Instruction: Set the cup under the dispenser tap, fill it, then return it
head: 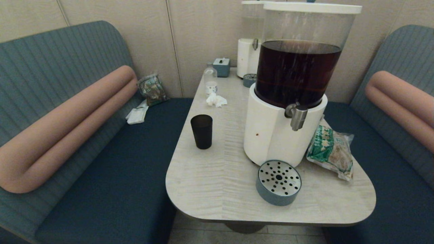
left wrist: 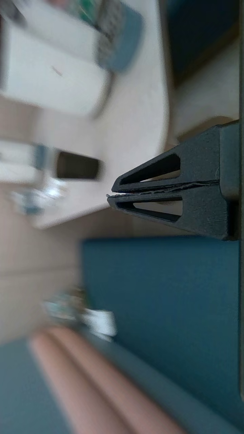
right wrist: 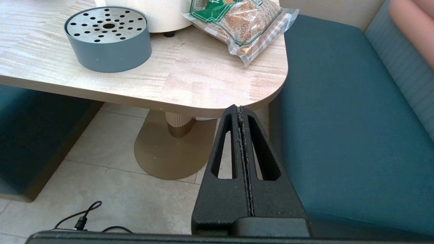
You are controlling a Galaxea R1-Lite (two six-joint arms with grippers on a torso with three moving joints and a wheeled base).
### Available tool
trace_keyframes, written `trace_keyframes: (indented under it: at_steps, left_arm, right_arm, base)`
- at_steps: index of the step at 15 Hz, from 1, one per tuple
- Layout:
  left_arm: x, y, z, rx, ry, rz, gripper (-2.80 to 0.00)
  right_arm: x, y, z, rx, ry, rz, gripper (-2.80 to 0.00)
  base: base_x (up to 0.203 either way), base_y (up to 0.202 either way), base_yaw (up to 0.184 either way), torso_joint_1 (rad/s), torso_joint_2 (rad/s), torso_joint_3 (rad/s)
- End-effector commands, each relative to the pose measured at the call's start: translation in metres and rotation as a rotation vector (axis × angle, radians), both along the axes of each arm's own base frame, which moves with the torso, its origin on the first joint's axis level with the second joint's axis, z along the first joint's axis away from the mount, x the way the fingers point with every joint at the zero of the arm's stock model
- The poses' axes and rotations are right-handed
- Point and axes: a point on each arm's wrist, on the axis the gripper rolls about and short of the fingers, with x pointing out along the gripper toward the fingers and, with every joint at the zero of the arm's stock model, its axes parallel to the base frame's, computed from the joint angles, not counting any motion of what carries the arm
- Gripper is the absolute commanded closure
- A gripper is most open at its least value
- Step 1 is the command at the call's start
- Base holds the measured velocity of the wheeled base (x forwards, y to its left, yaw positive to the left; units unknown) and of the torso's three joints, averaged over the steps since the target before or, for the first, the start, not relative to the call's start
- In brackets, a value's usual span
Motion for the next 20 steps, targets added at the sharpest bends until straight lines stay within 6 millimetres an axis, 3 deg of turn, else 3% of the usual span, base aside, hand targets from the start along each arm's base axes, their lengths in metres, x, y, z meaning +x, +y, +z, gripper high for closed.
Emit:
trace_keyframes:
  at_steps: [1,20]
  left_arm:
    - [0.002,0.001,-0.009,0.007,0.085,0.034,0.00]
    - [0.003,0.003,-0.020,0.005,0.193,0.155,0.00]
  right_arm:
    - [0.000,0.000,0.000,-0.001,0.001,0.001,0.00]
    - [0.000,0.000,0.000,-0.001,0.001,0.001,0.00]
  base:
    - [0.000,0.000,0.000,0.000,0.00,0.000]
    - [0.000,0.000,0.000,0.000,0.00,0.000]
